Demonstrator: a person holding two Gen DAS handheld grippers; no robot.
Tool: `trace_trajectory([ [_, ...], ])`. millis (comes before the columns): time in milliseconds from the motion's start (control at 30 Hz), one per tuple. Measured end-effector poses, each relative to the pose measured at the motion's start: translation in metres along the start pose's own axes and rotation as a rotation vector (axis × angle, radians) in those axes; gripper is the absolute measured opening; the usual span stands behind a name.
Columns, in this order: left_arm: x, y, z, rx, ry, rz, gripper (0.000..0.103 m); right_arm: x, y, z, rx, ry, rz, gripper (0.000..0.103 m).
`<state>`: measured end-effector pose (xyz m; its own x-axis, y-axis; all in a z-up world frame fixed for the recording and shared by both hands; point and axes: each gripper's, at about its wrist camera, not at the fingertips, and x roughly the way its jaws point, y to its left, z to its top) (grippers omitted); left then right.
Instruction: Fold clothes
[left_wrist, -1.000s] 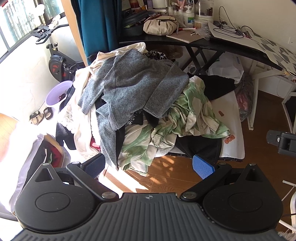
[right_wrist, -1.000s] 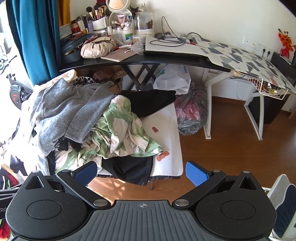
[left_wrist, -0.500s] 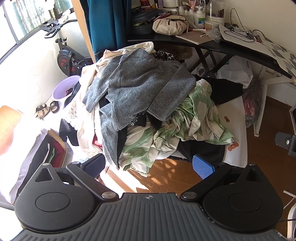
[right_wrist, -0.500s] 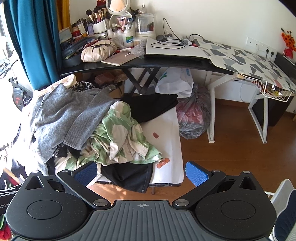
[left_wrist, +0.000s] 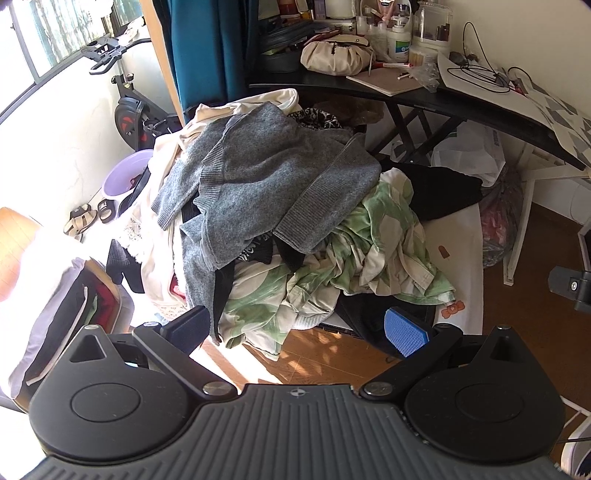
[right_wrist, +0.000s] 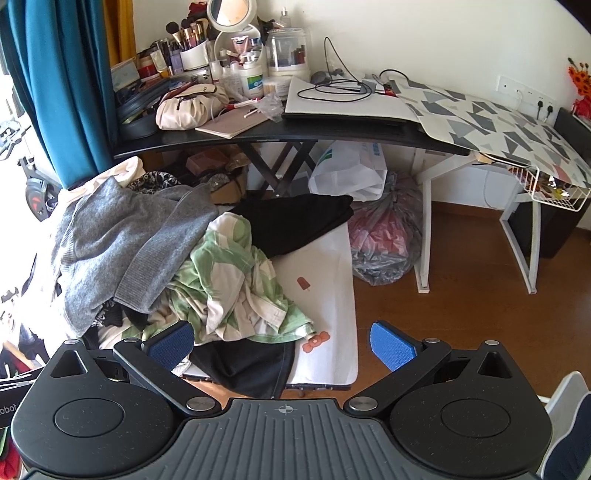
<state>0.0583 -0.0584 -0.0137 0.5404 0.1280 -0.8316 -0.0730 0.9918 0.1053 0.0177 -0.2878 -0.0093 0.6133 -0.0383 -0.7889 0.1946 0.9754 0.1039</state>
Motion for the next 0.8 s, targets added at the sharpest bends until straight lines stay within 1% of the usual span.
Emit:
trace_trajectory([
  [200, 0.004, -0.011, 0.003, -0.033, 0.004, 0.01, 0.103, 0.008, -0.017, 0.01, -0.004, 0.0, 0.004, 0.102],
  [333, 0.005, -0.016, 0.0, -0.05, 0.015, 0.031, 0.103, 0.017, -0.025, 0.014, -0.008, 0.01, 0.022, 0.102],
  [433, 0.004, -0.013, -0.002, -0.075, 0.019, 0.054, 0.103, 0.025, -0.027, 0.015, -0.005, 0.03, 0.045, 0.102],
  [500, 0.002, -0.006, -0.003, -0.114, 0.018, 0.06, 0.102, 0.03, -0.028, 0.016, -0.005, 0.045, 0.063, 0.102],
  [667, 0.0, -0.002, -0.006, -0.166, 0.021, 0.055, 0.102, 0.035, -0.026, 0.018, -0.02, 0.043, 0.092, 0.102],
  [800, -0.007, 0.005, -0.003, -0.179, -0.031, 0.039, 0.102, 0.036, -0.022, 0.019, -0.049, 0.009, 0.075, 0.102],
])
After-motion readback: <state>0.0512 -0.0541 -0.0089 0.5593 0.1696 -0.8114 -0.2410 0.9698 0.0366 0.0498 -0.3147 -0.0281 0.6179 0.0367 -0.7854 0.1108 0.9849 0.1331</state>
